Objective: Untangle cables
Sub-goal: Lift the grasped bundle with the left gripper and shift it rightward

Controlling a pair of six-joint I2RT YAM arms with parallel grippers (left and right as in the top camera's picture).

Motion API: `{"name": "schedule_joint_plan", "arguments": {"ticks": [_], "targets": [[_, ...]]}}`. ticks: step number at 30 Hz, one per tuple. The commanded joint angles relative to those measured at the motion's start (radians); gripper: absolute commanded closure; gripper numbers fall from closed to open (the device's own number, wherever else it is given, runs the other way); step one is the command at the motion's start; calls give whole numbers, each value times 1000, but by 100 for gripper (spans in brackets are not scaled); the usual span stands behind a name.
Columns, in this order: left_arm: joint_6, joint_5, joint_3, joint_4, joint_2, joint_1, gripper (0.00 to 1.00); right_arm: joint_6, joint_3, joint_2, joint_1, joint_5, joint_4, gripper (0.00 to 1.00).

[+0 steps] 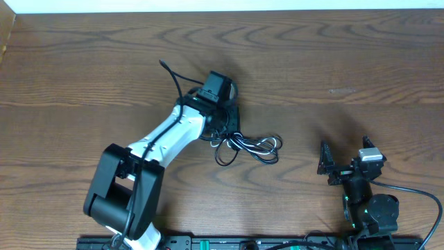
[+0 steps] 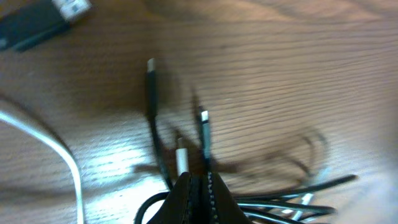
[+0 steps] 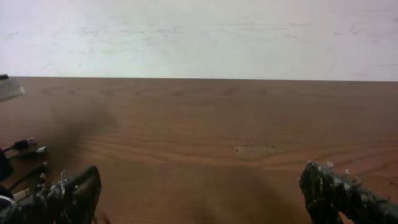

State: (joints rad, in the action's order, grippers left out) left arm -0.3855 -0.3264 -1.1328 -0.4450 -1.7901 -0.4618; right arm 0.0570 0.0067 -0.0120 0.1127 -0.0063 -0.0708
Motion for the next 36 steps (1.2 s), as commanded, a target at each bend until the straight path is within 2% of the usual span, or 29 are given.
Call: {"name": "schedule_joint_plan", "arguments": {"ticks": [1,2,4,5,6,14,20,23,24,25,27,30,36], "targets": [[55,-125,-39,-4,40,38,91,1,-1,3,7,4,-5,1],[55,-135,-39,-13,46,48,83,1,-1,3,7,3,-5,1],[22,-134,-39,-37,58,62,55,1,-1,3,7,3,-5,1],[3,-134,-39,-50,66,72,45,1,-1,3,7,3,-5,1],[-16,-134,-39,-64,77,82,41,1,-1,3,7,3,-5,1],[-118,-84,-31,-216,135,109,40,1,-1,3,7,4,-5,1],[-179,2,62,-164,94,34,40,1,-1,3,7,4,-5,1],[-179,3,86,-122,59,6,42,1,-1,3,7,4,-5,1],[-179,2,87,-119,50,3,51,1,-1,3,7,4,-5,1],[-177,2,87,-115,43,2,65,1,-1,3,7,3,-5,1],[-175,2,86,-109,40,2,86,1,-1,3,7,3,-5,1],[-130,2,75,-73,44,14,92,1,-1,3,7,4,-5,1],[-16,-5,5,-38,69,72,93,1,-1,3,7,4,-5,1]]}}
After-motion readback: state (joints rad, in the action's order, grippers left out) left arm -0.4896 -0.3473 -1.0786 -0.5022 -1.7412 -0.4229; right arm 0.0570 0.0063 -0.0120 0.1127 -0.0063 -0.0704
